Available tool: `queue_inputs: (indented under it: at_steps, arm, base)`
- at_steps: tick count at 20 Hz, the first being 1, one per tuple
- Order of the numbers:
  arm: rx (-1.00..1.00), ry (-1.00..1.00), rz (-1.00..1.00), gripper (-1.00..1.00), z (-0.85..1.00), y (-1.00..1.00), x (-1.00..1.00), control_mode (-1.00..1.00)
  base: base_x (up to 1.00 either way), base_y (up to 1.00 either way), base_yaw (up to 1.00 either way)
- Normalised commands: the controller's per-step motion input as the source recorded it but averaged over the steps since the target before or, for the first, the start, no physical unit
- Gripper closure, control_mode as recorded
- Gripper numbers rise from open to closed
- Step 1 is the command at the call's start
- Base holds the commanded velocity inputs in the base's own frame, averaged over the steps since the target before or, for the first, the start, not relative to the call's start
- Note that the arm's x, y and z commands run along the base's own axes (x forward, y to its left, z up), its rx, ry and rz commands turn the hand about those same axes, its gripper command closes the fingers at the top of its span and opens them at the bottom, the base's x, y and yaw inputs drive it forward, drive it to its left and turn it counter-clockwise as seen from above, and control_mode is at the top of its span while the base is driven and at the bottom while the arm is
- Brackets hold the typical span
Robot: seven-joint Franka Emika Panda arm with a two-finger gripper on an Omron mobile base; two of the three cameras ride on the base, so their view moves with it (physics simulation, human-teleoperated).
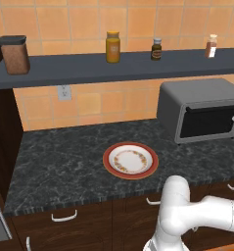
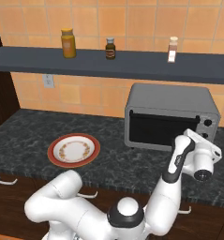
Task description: Pick up the kebab skewer and baguette bread, and place them inside the toaster oven. Close the toaster oven door and start by setting the timer.
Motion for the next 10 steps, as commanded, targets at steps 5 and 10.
queue_inputs:
  at_steps: [5, 10]
  arm:
    - [0.20, -0.08, 0.00, 1.00, 0.65, 0.06, 0.04, -1.00]
    - [0.21, -0.10, 0.03, 1.00, 0.68, 0.00, 0.00, -1.00]
  base:
    - [0.00, 0.00, 0.00]
    - [0.00, 0.00, 0.00]
